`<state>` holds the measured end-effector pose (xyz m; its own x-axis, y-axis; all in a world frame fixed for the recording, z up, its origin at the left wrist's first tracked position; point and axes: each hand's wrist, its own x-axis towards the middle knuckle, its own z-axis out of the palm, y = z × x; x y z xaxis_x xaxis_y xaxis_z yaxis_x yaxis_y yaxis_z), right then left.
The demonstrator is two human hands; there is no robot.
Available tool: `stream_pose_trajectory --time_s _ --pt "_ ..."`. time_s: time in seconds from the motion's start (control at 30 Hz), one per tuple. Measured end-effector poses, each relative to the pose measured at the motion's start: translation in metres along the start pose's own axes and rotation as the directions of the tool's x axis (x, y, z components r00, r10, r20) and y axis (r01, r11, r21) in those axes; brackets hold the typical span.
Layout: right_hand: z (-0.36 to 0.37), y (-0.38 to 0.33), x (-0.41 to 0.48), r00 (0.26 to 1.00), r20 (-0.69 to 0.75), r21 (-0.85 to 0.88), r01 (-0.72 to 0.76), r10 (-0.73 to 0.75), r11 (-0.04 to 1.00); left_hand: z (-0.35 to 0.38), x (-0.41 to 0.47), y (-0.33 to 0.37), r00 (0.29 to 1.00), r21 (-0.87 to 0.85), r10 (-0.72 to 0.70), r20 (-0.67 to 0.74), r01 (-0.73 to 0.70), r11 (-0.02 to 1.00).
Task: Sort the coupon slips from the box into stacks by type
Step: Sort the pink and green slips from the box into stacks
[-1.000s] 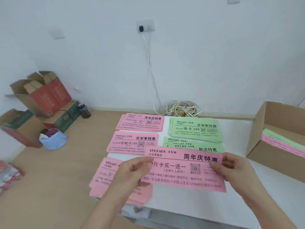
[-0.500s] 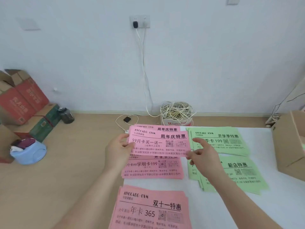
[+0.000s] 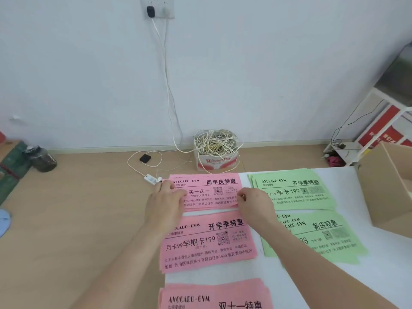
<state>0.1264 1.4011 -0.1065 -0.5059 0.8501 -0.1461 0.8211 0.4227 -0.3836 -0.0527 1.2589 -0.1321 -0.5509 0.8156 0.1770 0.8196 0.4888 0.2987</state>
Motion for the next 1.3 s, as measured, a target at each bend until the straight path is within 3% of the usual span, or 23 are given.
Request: stream_pose_trajectory --time_s 0.07,0.17,0.23,0.33,0.43,0.53,0.63,0.8,0.97,1.2,1.3 --pt "0.001 0.001 -0.001 1.0 0.011 -0.111 0.027 -0.026 0.993 0.001 -0.002 0.007 0.993 0.053 0.087 0.083 -0.091 0.994" --pt "-0.003 -0.001 -0.002 0.996 0.077 -0.222 0.066 -0.05 0.973 -0.001 0.001 0.016 0.984 0.105 0.074 0.163 -0.091 0.99" --pt "-0.01 -0.004 -0.005 0.99 0.132 -0.174 0.078 -0.056 0.982 -0.005 0.003 0.02 0.977 0.127 0.037 0.208 -0.064 0.99" --pt "-0.033 0.006 -0.021 0.996 0.059 0.016 0.072 -0.073 0.997 -0.012 0.006 0.03 0.967 0.129 -0.001 0.257 -0.033 0.991" --pt "-0.07 0.038 -0.05 0.991 -0.049 0.148 0.127 -0.121 0.981 -0.022 0.002 0.055 0.986 0.0 0.032 0.165 -0.032 0.999" --pt "-0.113 0.085 -0.08 0.965 -0.191 0.032 0.189 -0.18 0.981 -0.037 -0.007 0.101 0.986 -0.186 0.14 0.09 -0.122 0.975" --pt "-0.152 0.143 -0.099 0.938 -0.301 -0.115 0.141 -0.17 0.983 -0.043 -0.019 0.158 0.946 -0.307 0.323 0.041 -0.295 0.905" --pt "-0.199 0.244 -0.101 0.973 -0.186 -0.43 -0.204 0.135 0.88 -0.02 -0.026 0.27 0.816 -0.289 0.576 -0.046 -0.563 0.774" --pt "-0.195 0.321 -0.095 0.984 -0.115 -0.416 -0.174 0.138 0.893 0.014 -0.029 0.401 0.78 -0.329 0.616 -0.112 -0.614 0.718" --pt "-0.204 0.36 -0.1 0.984 -0.141 -0.272 0.065 -0.107 0.96 0.053 0.031 0.511 0.739 -0.178 0.642 0.205 -0.617 0.767" --pt "-0.251 0.391 -0.077 0.993 -0.117 -0.133 0.003 -0.018 0.991 0.072 0.074 0.55 0.655 -0.006 0.623 0.427 -0.687 0.726"
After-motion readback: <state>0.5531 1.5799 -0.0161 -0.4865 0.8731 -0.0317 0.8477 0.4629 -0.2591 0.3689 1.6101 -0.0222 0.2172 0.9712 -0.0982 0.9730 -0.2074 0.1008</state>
